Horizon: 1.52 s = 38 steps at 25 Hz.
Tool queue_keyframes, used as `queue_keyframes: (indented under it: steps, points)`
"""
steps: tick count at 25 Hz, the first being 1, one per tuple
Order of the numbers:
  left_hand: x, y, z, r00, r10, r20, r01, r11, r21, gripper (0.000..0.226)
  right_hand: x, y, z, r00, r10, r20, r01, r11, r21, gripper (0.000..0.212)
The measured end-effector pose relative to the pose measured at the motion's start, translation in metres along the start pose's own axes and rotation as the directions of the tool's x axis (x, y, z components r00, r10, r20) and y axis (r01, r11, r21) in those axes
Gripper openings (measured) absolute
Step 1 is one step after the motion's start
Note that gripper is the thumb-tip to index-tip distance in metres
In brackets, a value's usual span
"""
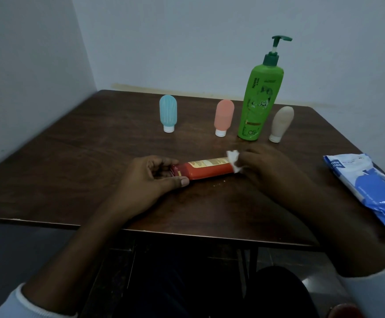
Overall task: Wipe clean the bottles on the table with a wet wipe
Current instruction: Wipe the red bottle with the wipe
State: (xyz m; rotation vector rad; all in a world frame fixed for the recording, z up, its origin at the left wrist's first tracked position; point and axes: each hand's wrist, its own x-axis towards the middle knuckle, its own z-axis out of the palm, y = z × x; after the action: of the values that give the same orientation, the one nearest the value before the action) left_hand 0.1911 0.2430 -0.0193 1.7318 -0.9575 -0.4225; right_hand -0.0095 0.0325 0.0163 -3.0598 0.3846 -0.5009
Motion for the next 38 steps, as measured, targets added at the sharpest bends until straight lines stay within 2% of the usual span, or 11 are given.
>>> queue_keyframes:
  steps: [4,10,13,15,18,22,25,28,32,35,38]
  points:
    - [0.0,0.0,0.001,1.0,-0.013,0.012,0.013,1.0,-0.009,0.05,-0.007,0.019,-0.004,0.995,0.094,-0.029,-0.095,0.995,-0.014,0.016]
    - [-0.003,0.003,0.002,1.0,0.0,0.002,0.0,1.0,-0.025,0.046,0.013,-0.061,0.012,0.974,-0.213,-0.079,0.217,0.975,0.046,0.012]
    - [-0.004,0.003,0.003,1.0,0.016,0.018,-0.015,0.998,-0.053,0.043,0.018,-0.074,0.018,0.957,-0.283,-0.065,0.286,0.957,0.044,0.018]
    - [-0.003,0.001,0.002,1.0,0.003,0.004,-0.003,1.0,-0.029,0.048,0.014,-0.056,0.016,0.97,-0.236,-0.054,0.239,0.969,0.062,0.015]
    - [0.0,-0.002,0.001,1.0,-0.009,0.006,0.009,1.0,0.023,0.055,0.001,-0.013,0.008,0.997,-0.074,-0.017,0.074,0.997,0.029,0.018]
    - [0.0,-0.002,0.002,1.0,-0.005,-0.001,0.005,0.999,0.038,0.058,0.0,0.024,-0.005,0.995,0.1,0.011,-0.101,0.995,0.027,0.014]
    - [-0.002,-0.001,0.004,1.0,-0.002,-0.011,0.003,0.999,0.039,0.057,0.004,0.016,-0.006,0.994,0.109,0.007,-0.109,0.991,0.079,0.018]
    - [-0.002,-0.001,0.002,1.0,0.01,0.0,-0.01,1.0,0.018,0.061,0.011,-0.023,0.002,1.0,0.021,-0.017,-0.018,0.988,0.155,0.026]
    - [-0.004,0.0,0.001,0.999,0.032,0.008,-0.032,0.999,-0.006,0.079,0.017,-0.071,0.015,0.989,-0.045,0.139,0.023,0.987,0.161,0.043]
    - [-0.004,0.003,0.001,0.999,0.04,0.028,-0.04,0.999,-0.009,0.085,0.011,-0.05,0.008,0.994,0.052,0.096,-0.063,0.991,0.117,0.038]
    - [-0.004,0.003,0.001,0.998,0.048,0.038,-0.049,0.999,0.005,0.092,0.007,-0.012,-0.004,0.971,0.236,0.047,-0.238,0.971,0.036,0.015]
